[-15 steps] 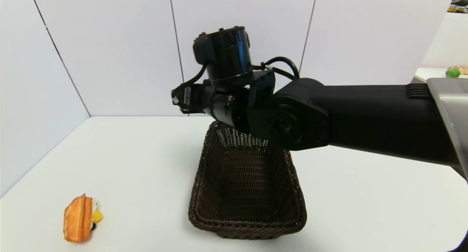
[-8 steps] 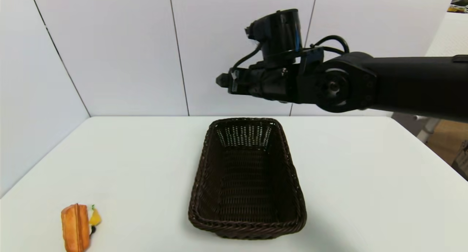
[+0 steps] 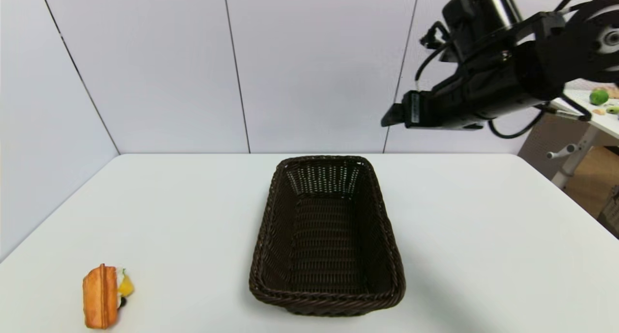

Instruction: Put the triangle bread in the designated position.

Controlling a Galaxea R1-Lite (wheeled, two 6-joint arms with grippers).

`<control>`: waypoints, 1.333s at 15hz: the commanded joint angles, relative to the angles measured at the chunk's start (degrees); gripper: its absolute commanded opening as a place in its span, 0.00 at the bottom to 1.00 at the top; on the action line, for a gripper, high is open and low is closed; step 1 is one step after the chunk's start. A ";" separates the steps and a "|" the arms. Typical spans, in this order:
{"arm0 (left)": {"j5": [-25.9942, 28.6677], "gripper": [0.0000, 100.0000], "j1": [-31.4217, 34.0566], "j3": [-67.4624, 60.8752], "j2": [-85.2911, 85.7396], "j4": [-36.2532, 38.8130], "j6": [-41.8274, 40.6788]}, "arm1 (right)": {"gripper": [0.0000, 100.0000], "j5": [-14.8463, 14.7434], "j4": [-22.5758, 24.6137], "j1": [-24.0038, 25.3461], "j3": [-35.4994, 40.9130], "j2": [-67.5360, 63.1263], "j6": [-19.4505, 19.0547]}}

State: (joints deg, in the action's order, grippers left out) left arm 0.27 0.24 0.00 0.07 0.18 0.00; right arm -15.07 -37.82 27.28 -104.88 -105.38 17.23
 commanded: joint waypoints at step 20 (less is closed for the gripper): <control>0.00 1.00 0.02 0.00 0.01 0.08 0.00 | 1.00 7.95 27.53 -26.49 85.63 86.57 -20.48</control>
State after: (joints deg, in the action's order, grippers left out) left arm 0.27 0.24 0.00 0.07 0.16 0.00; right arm -7.79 -31.33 3.63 -36.35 -32.49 5.29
